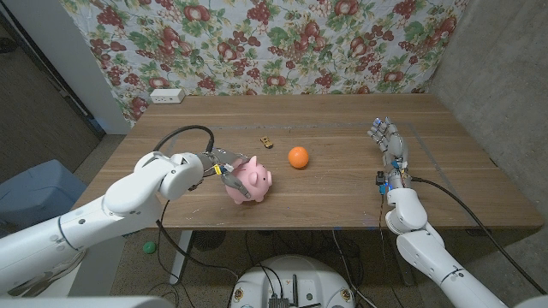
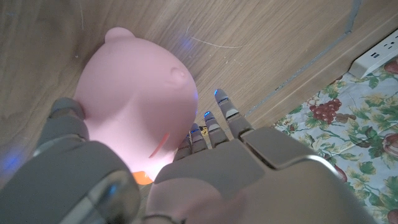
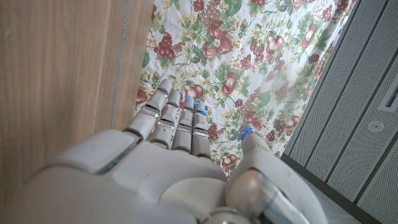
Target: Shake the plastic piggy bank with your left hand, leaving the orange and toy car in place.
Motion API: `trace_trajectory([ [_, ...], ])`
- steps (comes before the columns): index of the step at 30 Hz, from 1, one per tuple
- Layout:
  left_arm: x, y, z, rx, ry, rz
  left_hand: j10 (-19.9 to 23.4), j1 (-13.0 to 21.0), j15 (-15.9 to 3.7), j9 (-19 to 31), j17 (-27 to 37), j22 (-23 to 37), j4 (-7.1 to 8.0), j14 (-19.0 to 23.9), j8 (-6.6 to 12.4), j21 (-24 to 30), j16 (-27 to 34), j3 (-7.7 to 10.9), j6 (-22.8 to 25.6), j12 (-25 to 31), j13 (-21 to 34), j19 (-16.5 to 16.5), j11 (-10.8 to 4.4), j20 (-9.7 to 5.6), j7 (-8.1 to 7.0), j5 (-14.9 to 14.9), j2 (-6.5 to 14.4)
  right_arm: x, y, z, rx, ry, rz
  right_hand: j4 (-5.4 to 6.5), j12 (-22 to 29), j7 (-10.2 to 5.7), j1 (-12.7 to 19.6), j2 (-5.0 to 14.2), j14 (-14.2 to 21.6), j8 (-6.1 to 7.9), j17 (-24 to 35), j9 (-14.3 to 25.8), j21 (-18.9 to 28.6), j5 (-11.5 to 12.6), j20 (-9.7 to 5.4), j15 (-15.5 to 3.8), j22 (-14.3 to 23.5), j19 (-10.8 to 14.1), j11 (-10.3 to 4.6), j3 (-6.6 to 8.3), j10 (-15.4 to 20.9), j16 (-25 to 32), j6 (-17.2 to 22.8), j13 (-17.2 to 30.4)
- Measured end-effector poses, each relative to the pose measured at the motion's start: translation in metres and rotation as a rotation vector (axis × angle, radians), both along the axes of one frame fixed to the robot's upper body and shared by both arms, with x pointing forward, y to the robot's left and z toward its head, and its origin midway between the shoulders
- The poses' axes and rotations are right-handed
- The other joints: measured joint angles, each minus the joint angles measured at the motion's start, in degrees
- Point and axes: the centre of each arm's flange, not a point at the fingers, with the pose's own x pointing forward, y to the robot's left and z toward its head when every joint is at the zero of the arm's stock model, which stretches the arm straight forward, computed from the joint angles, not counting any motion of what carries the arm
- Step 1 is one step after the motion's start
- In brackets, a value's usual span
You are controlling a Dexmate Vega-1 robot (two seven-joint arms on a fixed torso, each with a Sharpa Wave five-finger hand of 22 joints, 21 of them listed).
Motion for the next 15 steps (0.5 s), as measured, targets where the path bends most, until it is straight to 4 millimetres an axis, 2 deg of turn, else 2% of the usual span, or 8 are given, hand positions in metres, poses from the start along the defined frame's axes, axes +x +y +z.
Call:
trace_trajectory([
  [5,0.006,0.003,-0.003,-0.048,0.041,-0.035,1.16,1.45,-0.51,0.00,0.00,0.00,-0.01,0.95,0.61,-0.23,0.00,0.47,0.17,0.00,0.00,0.48,0.20,-0.48,0.17,-0.57,0.20,-0.002,-0.001,0.000,-0.001,-0.003,-0.005,0.00,0.00,0.00,0.00,0.00,0.32,0.00,0.00,0.17,0.00,0.00,0.00,-0.09,0.00,0.00,0.00,0.00,0.00,0.00,0.00,0.00],
  [8,0.010,0.006,-0.004,-0.073,0.063,-0.047,1.48,2.31,-0.89,0.00,0.00,0.00,-0.19,2.15,0.84,-0.23,0.23,0.65,0.54,0.00,0.00,1.88,-0.11,-0.33,0.55,-1.13,0.08,-0.004,-0.002,0.001,-0.001,-0.007,-0.010,0.00,0.00,0.00,0.00,0.00,0.32,0.00,0.00,0.25,0.00,0.00,0.00,-0.09,0.00,0.00,0.00,0.00,0.00,0.00,0.00,0.00],
  [10,0.013,0.007,-0.005,-0.092,0.080,-0.060,1.79,3.25,-1.14,0.00,0.00,0.00,-0.32,3.02,0.97,-0.23,0.40,0.82,0.64,0.44,0.00,3.18,-0.41,-0.05,0.66,-1.52,0.05,-0.005,-0.003,0.000,-0.001,-0.008,-0.012,0.00,0.00,0.00,0.00,0.00,0.32,0.00,0.00,0.30,0.00,0.00,0.00,-0.09,0.00,0.00,0.12,0.00,0.11,0.00,0.00,-0.01],
  [15,0.017,0.007,-0.008,-0.118,0.106,-0.080,3.66,5.34,-1.44,0.00,0.00,-0.01,-0.14,7.28,1.74,0.19,0.89,1.51,0.86,0.45,0.00,8.08,-1.45,0.29,0.88,-2.77,-2.04,-0.008,-0.004,0.000,0.001,-0.013,-0.017,0.00,0.00,0.00,0.00,0.00,0.32,0.00,-0.01,0.30,0.00,0.00,0.00,-0.09,0.00,0.00,-0.09,0.00,0.32,0.00,0.00,-0.01],
])
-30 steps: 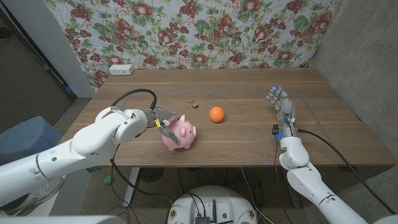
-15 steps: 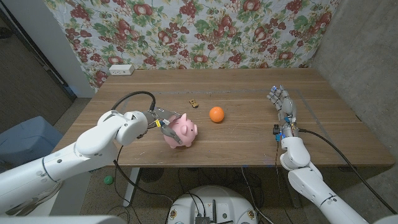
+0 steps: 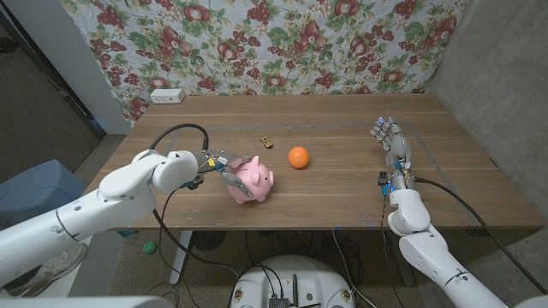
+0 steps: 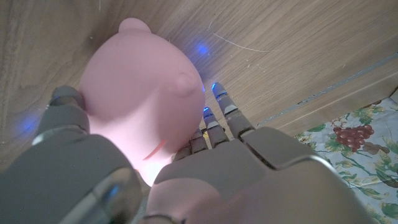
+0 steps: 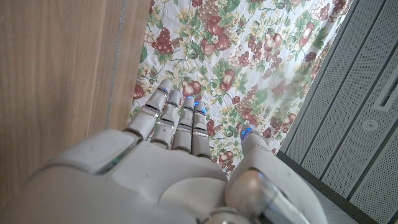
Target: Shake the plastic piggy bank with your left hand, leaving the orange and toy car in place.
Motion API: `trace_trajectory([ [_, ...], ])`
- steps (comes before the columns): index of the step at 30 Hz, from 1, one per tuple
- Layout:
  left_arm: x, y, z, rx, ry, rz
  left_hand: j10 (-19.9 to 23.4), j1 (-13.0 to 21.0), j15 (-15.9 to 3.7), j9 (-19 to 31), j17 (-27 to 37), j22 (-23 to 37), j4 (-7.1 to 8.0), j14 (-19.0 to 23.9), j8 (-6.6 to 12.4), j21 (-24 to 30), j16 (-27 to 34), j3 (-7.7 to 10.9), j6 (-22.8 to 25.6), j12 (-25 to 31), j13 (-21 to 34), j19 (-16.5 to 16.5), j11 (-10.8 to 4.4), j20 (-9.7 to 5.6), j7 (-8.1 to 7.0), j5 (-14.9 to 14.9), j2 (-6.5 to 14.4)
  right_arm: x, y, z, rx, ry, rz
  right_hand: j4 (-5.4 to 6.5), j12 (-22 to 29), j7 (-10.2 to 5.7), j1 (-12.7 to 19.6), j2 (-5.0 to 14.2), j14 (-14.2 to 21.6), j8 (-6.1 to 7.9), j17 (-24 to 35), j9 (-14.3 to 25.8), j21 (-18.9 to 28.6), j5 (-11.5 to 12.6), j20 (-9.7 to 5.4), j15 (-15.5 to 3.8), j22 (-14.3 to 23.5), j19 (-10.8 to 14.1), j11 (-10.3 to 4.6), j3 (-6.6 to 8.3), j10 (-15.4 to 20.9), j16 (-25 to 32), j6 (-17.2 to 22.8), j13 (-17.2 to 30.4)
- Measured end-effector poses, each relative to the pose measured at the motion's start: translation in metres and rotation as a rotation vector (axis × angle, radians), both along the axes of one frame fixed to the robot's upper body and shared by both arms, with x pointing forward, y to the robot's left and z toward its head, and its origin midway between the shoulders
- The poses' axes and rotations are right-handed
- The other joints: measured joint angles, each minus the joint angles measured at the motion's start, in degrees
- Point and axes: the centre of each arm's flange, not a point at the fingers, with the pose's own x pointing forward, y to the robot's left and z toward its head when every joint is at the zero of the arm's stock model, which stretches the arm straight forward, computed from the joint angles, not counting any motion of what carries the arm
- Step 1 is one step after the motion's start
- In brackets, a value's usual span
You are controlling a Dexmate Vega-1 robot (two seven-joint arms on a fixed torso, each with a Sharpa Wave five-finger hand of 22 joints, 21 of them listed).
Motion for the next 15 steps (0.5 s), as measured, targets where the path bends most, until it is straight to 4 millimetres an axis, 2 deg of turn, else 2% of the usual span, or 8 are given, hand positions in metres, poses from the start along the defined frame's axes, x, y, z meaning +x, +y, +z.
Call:
trace_trajectory([
  [2,0.001,0.000,-0.002,-0.004,0.005,-0.005,0.75,0.73,0.00,0.00,0.00,0.00,-0.12,1.77,0.36,0.16,0.29,0.32,0.72,0.00,0.00,2.01,-0.30,-0.23,0.72,-0.25,-0.73,-0.002,-0.002,-0.001,0.002,-0.001,-0.003,0.00,0.00,0.00,0.00,0.00,0.00,0.00,0.21,0.00,0.00,0.00,0.00,0.00,0.00,0.00,0.00,0.00,0.00,0.00,0.00,0.00],
  [9,0.001,-0.004,-0.007,-0.012,-0.022,-0.020,4.19,2.50,-0.13,0.29,0.14,0.27,-0.08,7.83,1.01,1.15,0.97,2.35,2.51,0.49,0.31,8.03,-0.49,-1.41,1.30,-0.84,-2.50,-0.004,-0.004,-0.002,0.006,-0.007,-0.006,-0.17,0.00,0.00,0.00,0.00,0.21,0.00,0.29,0.00,0.00,0.00,0.00,0.22,0.00,0.43,0.00,0.17,0.00,0.00,0.00,0.28],
  [10,0.001,-0.005,-0.007,-0.007,-0.042,-0.016,5.04,2.72,-0.16,0.29,0.18,0.28,-0.18,8.91,1.45,1.43,1.32,2.45,3.07,0.69,0.31,9.04,-0.47,-1.84,1.80,-0.85,-2.72,-0.005,-0.004,-0.003,0.007,-0.007,-0.007,-0.33,0.00,0.00,0.00,0.00,0.21,0.00,0.29,0.00,0.00,0.00,0.01,0.22,0.00,0.44,0.00,0.33,0.00,0.00,0.00,0.28],
  [12,0.000,-0.007,-0.011,0.003,-0.062,-0.015,7.76,3.55,-0.24,0.46,0.51,0.52,-0.35,11.99,2.31,2.26,2.18,2.62,4.02,1.45,0.54,11.64,-0.93,-3.58,1.72,-1.01,-3.55,-0.005,-0.005,-0.003,0.008,-0.008,-0.008,-0.32,0.00,0.00,0.00,0.00,0.21,0.00,0.29,0.00,0.00,0.00,0.20,0.21,0.00,0.63,0.00,0.32,0.00,0.00,0.00,0.28],
  [13,0.000,-0.007,-0.010,0.009,-0.081,-0.012,9.39,3.99,-0.32,0.56,0.67,0.66,-0.36,13.81,2.80,2.71,2.73,2.62,4.61,1.88,0.74,12.90,-1.44,-4.44,1.14,-1.01,-4.00,-0.005,-0.005,-0.003,0.008,-0.009,-0.008,-0.32,0.00,0.00,0.00,0.00,0.21,0.00,0.29,-0.01,0.00,0.00,0.20,0.22,0.00,0.63,0.00,0.32,-0.01,0.00,0.00,0.28],
  [15,-0.001,-0.009,-0.015,0.024,-0.112,-0.011,12.19,4.71,-0.41,0.75,1.23,0.93,-0.36,17.61,3.94,3.77,4.07,2.63,6.20,2.56,1.04,15.39,-1.87,-6.12,0.96,-1.11,-4.74,-0.006,-0.005,-0.004,0.011,-0.010,-0.010,-0.32,0.00,0.00,0.00,0.00,0.21,0.00,0.29,-0.01,0.00,0.00,0.20,0.22,0.00,0.63,0.00,0.32,-0.01,0.07,0.00,0.28],
])
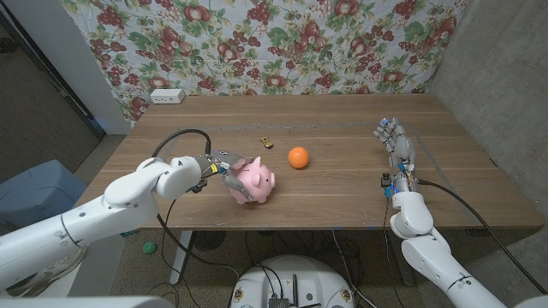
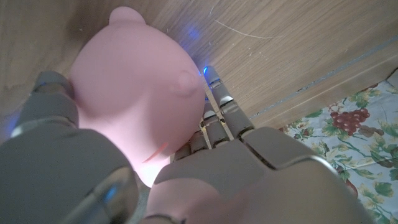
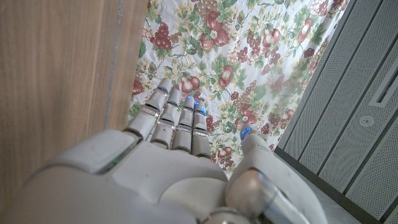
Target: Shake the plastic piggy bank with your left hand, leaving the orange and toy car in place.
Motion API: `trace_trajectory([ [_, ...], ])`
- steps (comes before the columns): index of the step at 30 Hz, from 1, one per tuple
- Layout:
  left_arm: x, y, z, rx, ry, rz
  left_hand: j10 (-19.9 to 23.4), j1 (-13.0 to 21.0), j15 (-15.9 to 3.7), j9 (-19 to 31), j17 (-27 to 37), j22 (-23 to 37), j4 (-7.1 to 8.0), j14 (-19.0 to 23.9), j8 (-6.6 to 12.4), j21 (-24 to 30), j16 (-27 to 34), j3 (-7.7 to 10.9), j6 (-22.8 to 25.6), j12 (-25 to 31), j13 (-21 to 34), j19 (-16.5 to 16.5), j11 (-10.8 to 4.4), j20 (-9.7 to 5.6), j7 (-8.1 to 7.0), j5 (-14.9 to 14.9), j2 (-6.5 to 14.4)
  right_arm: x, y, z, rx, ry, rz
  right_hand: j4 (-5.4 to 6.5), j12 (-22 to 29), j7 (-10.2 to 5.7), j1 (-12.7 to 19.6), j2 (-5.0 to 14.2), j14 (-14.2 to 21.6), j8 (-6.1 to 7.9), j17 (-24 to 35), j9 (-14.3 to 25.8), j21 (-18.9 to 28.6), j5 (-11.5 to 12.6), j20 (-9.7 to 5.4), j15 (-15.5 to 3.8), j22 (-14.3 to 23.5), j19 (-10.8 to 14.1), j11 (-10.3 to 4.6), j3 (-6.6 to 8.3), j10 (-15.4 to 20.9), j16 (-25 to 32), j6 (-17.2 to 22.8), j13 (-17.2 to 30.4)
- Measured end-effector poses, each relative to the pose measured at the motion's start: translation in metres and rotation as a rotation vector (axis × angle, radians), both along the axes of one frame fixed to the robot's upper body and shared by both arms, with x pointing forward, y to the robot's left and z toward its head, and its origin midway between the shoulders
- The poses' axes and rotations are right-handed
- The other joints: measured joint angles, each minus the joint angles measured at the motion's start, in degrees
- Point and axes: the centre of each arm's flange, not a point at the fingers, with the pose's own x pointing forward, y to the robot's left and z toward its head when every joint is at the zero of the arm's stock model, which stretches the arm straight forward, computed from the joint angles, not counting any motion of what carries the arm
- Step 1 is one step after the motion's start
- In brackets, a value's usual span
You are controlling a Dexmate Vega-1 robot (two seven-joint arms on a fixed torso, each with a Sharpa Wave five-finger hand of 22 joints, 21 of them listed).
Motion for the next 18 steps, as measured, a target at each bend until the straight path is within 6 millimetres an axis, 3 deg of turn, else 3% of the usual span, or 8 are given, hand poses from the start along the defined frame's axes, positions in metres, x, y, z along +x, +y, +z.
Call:
trace_trajectory([
  [6,-0.001,-0.004,-0.006,0.044,-0.130,0.011,5.59,2.59,1.33,0.76,2.72,1.00,0.00,7.40,4.51,3.87,4.35,0.00,3.12,2.53,1.60,5.75,0.99,-1.33,0.75,0.77,-2.65,-0.002,-0.001,-0.002,0.004,-0.002,-0.004,0.00,0.00,0.00,0.00,0.00,0.34,0.00,0.00,0.00,0.00,0.00,0.00,-0.29,0.00,0.00,0.00,0.00,0.00,0.16,0.00,0.00],
  [9,-0.001,-0.004,-0.009,0.054,-0.174,0.012,8.34,4.17,2.76,1.33,4.63,1.78,0.00,10.39,8.24,7.02,6.54,-0.01,3.65,4.70,2.96,7.70,3.64,-1.66,1.27,1.21,-4.23,-0.003,-0.002,-0.002,0.006,-0.003,-0.007,0.00,0.00,0.00,0.00,0.00,0.63,0.00,-0.01,0.00,0.00,0.00,0.00,0.00,0.00,0.00,0.00,0.00,0.00,0.16,0.00,0.00],
  [12,0.000,-0.004,-0.011,0.054,-0.210,0.012,11.57,5.44,4.11,1.66,6.09,2.75,-0.01,12.41,11.39,10.87,8.38,-0.01,6.40,6.97,4.63,8.96,6.86,-2.02,4.05,1.62,-5.50,-0.004,-0.003,-0.003,0.008,-0.005,-0.010,0.00,0.00,0.00,0.00,0.00,0.63,0.00,-0.01,0.00,0.00,0.00,0.00,0.00,0.00,-0.01,0.00,0.00,0.00,0.16,0.00,0.00],
  [13,0.000,-0.004,-0.013,0.052,-0.205,0.013,12.35,5.67,4.54,1.66,6.46,3.06,-0.01,12.84,12.32,12.01,8.89,-0.01,6.59,7.50,5.07,9.18,7.63,-2.07,4.26,1.62,-5.74,-0.004,-0.003,-0.003,0.008,-0.006,-0.010,0.00,0.00,0.00,0.00,0.00,0.62,0.00,-0.01,0.00,0.00,0.00,0.00,0.00,0.00,-0.01,0.00,0.00,0.00,0.16,0.00,0.00],
  [14,0.000,-0.004,-0.012,0.051,-0.228,0.011,13.19,5.91,4.84,1.81,6.73,3.36,-0.01,13.54,12.98,13.16,9.44,-0.02,7.70,8.16,5.53,9.36,8.47,-2.22,5.37,1.62,-5.98,-0.005,-0.003,-0.004,0.009,-0.006,-0.012,0.00,0.00,0.00,0.00,0.00,0.62,0.00,-0.01,0.00,0.00,0.00,0.00,0.00,0.00,-0.01,0.00,0.00,0.00,0.16,0.00,0.00],
  [16,0.001,-0.004,-0.013,0.048,-0.240,0.009,14.36,6.41,5.24,1.93,7.18,3.97,-0.01,13.94,14.37,15.14,9.98,-0.02,7.71,8.99,6.28,9.58,9.64,-2.21,5.39,1.62,-6.48,-0.006,-0.004,-0.004,0.009,-0.006,-0.013,0.00,0.00,0.00,0.00,0.00,0.62,0.00,-0.01,0.00,0.00,0.00,0.00,0.00,0.00,-0.01,0.00,0.00,-0.01,0.16,0.00,0.00],
  [18,0.001,-0.004,-0.014,0.045,-0.257,0.005,15.24,6.91,5.73,1.93,7.55,4.47,-0.01,14.43,14.86,16.82,10.51,-0.02,8.76,9.53,6.88,9.79,10.52,-2.21,6.44,1.62,-6.98,-0.007,-0.004,-0.005,0.010,-0.007,-0.016,0.00,0.00,0.00,0.00,0.00,0.62,0.00,-0.01,-0.01,0.00,0.00,0.00,-0.01,0.00,-0.01,0.00,0.00,-0.01,0.16,0.00,-0.01],
])
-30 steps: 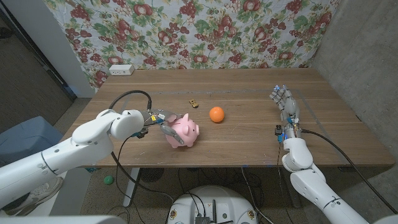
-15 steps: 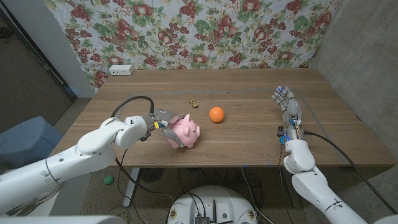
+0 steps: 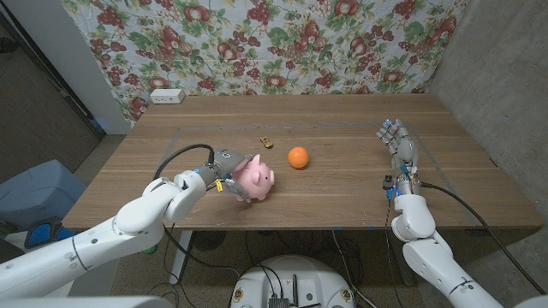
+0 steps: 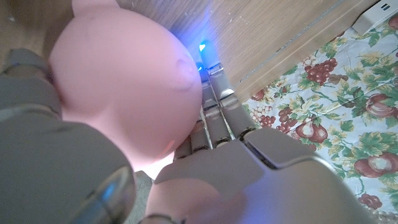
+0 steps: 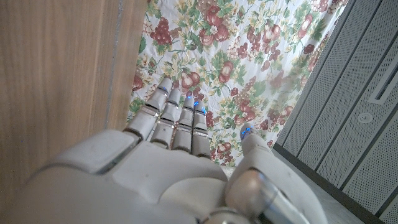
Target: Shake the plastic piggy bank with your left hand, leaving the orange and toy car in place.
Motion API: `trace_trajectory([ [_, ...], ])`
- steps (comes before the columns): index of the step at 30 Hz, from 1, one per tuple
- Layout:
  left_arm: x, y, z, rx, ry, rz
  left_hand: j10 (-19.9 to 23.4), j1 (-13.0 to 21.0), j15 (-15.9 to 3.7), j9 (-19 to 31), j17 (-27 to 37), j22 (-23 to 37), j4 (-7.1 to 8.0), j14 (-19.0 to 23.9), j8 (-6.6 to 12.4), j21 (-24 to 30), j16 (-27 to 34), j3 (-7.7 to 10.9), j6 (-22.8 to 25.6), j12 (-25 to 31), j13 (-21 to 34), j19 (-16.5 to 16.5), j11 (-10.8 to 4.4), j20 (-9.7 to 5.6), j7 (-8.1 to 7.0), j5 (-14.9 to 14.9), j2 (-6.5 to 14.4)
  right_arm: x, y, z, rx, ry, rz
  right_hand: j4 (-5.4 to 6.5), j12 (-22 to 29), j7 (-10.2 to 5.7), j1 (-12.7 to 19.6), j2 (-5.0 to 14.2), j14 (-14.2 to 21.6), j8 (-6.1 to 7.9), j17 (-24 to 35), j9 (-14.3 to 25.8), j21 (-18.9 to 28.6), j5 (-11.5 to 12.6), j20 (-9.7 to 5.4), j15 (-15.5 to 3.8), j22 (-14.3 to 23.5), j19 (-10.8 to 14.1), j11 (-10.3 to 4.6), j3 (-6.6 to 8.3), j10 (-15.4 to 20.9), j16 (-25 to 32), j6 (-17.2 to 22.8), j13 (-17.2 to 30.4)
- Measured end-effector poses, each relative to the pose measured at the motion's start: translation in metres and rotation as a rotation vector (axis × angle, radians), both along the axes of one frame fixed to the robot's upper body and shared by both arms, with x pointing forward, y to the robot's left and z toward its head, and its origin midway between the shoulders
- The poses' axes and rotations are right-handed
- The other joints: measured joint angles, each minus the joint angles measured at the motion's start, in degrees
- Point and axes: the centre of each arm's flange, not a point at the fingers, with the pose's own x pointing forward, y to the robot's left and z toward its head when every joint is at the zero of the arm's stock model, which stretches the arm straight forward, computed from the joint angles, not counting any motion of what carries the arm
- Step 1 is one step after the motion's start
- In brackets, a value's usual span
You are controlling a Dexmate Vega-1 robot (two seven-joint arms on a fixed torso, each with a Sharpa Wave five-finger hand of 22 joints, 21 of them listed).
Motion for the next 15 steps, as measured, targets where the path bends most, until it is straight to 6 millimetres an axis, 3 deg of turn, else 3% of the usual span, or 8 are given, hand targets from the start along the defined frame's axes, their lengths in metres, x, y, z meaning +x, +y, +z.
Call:
trace_trajectory([
  [3,0.0006,0.0003,-0.0007,-0.005,-0.014,-0.005,0.51,0.48,0.32,-0.03,0.33,0.31,0.00,0.32,0.83,1.43,0.19,0.00,0.07,0.40,0.45,0.30,0.51,-0.11,0.08,0.00,-0.48,-0.0008,-0.0007,-0.0010,0.001,0.001,-0.003,0.00,0.00,0.00,0.00,0.00,0.00,0.00,0.27,0.00,0.00,0.00,0.00,0.00,0.00,0.00,0.00,0.00,0.00,0.00,0.00,0.00],
  [15,0.0034,0.0033,-0.0023,-0.041,-0.028,-0.038,2.33,1.07,1.04,-0.02,1.68,1.23,0.00,1.03,0.93,5.39,1.45,0.00,1.30,0.60,1.96,0.70,2.33,-0.11,1.30,0.00,-1.07,-0.0046,-0.0030,-0.0049,0.005,0.003,-0.014,0.00,0.00,0.00,-0.51,0.09,-0.01,0.00,0.27,0.00,0.00,0.00,0.00,0.00,0.00,0.00,-0.20,0.00,0.63,0.00,0.00,0.00],
])
